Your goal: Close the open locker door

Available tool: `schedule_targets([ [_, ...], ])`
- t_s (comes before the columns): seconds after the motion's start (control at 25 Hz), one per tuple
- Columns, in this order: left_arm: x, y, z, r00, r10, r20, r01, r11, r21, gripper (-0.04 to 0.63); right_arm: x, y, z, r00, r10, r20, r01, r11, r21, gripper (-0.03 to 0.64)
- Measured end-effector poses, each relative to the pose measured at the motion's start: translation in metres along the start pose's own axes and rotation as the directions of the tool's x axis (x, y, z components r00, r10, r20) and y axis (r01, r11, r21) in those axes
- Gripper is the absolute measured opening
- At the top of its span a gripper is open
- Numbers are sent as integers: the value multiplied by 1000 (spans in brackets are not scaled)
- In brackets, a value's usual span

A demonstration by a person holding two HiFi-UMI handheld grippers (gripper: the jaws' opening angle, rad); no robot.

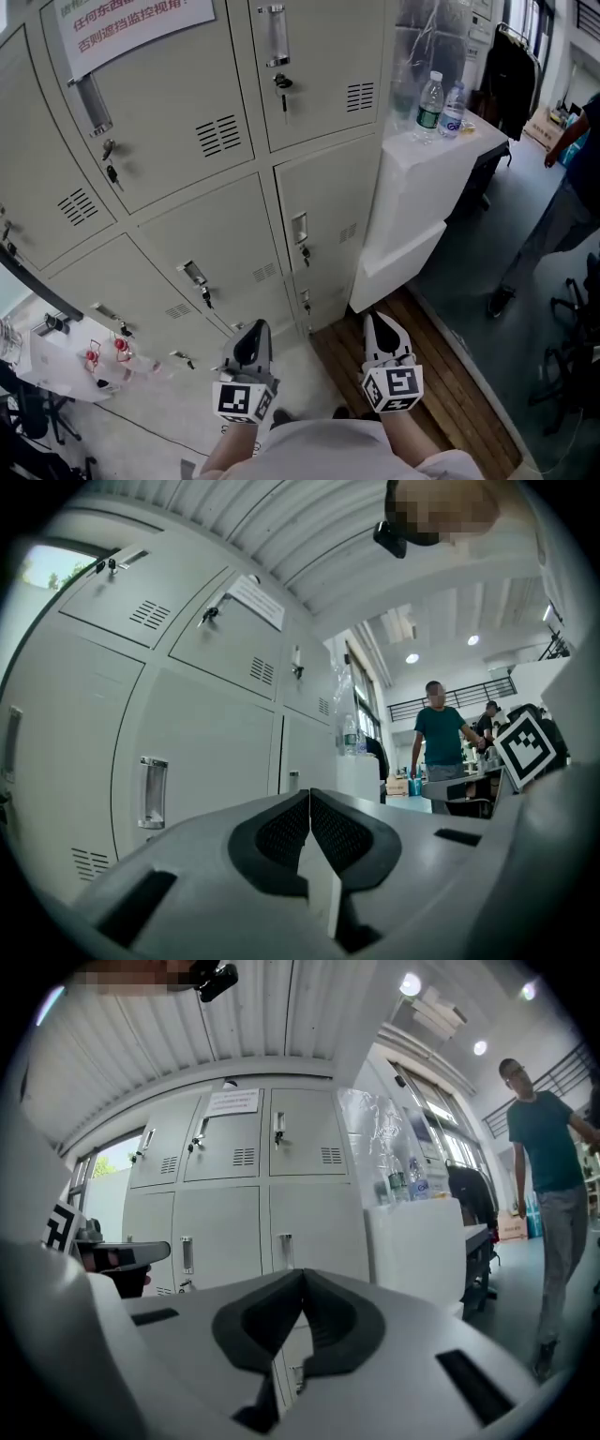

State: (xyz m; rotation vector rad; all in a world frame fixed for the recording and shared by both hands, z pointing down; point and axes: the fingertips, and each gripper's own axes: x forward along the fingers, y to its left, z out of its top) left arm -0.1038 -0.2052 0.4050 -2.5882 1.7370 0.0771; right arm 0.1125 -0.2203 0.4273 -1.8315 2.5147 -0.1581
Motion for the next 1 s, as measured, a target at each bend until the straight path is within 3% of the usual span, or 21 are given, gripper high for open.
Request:
schedule_targets([
  [0.16,-2,-5,1,1000,-2,2,2,999,-36,11,-5,3,1,1000,5,2,-5,1000,-4,12],
  [1.0,-15,-6,4,1000,-25,-15,25,1000,-17,11,-13,5,5,1000,-4,17,4,1000,-4,12],
])
